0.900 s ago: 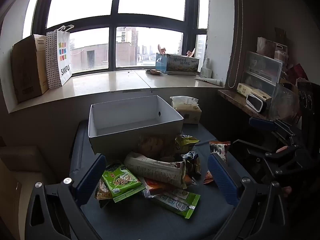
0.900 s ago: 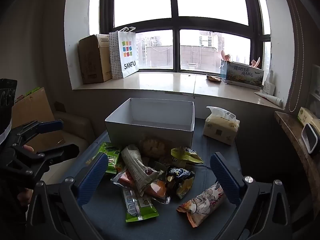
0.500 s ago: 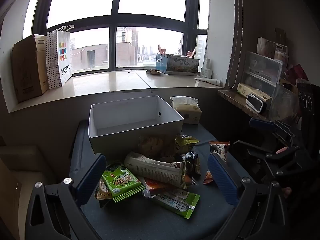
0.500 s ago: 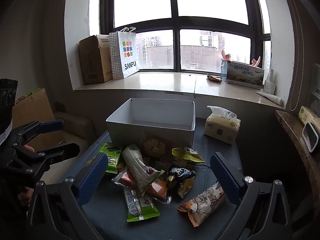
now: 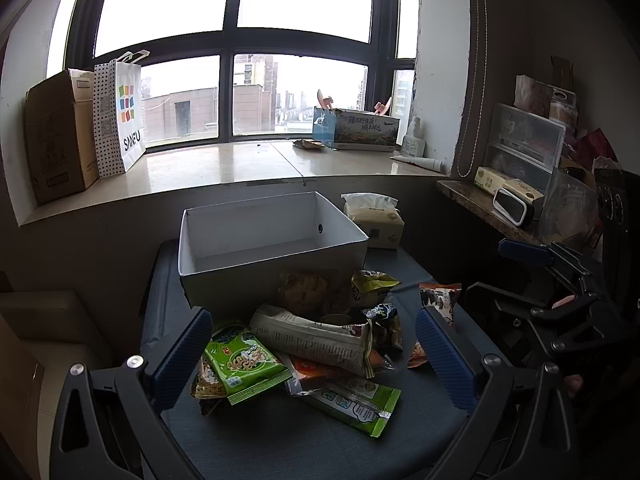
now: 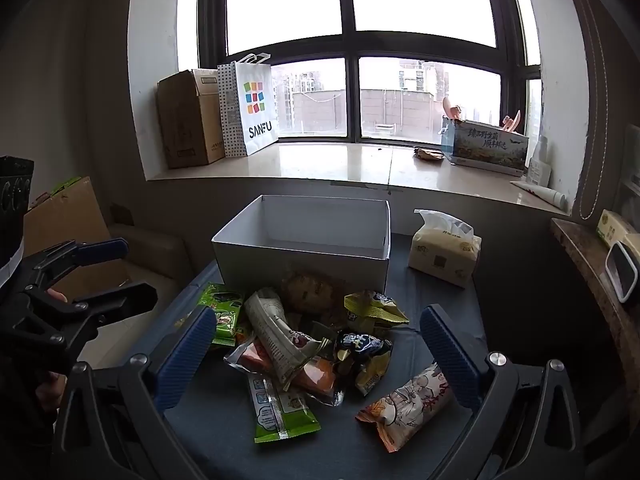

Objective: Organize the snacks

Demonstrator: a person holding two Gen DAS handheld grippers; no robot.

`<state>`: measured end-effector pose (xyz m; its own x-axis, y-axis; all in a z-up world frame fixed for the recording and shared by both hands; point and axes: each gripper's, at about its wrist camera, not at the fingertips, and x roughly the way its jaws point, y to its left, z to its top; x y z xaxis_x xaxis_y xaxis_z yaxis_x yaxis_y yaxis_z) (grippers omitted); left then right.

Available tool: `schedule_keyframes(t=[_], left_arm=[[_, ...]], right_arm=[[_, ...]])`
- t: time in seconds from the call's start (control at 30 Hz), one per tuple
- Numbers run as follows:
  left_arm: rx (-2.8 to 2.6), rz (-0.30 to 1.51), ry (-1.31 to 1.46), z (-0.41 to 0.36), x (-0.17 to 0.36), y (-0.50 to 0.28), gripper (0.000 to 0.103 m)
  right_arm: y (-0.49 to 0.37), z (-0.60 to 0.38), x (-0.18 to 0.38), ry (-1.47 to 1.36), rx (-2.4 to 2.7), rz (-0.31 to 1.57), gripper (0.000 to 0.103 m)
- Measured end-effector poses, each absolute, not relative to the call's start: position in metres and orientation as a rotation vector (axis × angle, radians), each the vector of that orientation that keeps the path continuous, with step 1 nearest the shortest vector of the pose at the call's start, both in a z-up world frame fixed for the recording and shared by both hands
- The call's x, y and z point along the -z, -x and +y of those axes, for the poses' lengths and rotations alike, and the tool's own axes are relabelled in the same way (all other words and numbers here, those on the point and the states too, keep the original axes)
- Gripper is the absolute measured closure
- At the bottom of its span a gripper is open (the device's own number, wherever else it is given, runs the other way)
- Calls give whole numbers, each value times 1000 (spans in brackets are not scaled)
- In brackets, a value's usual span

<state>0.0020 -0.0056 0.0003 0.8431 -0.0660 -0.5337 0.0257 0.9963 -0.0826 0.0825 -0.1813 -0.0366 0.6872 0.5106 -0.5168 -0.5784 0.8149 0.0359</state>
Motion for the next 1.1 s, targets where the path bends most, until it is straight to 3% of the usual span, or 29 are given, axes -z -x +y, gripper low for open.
schedule_keyframes(t=[0.37, 0.57, 0.83, 1.07, 1.1], left_arm=[[41, 562, 75, -5, 1, -2, 0], [16, 536, 104, 3, 2, -1, 0], [-23, 525, 125, 15, 11, -3, 0], [-3, 541, 126, 13, 22, -7, 0], [-3, 547, 123, 14, 24, -7, 0]], right_arm=[[-87, -182, 42, 132, -593, 554, 0], [-131, -200, 79, 113, -417, 593, 0], [-190, -271, 168, -21, -111, 949, 0], [-215, -253, 203, -44, -114, 1086, 0], [-217, -252, 205, -53, -130, 1087, 4]])
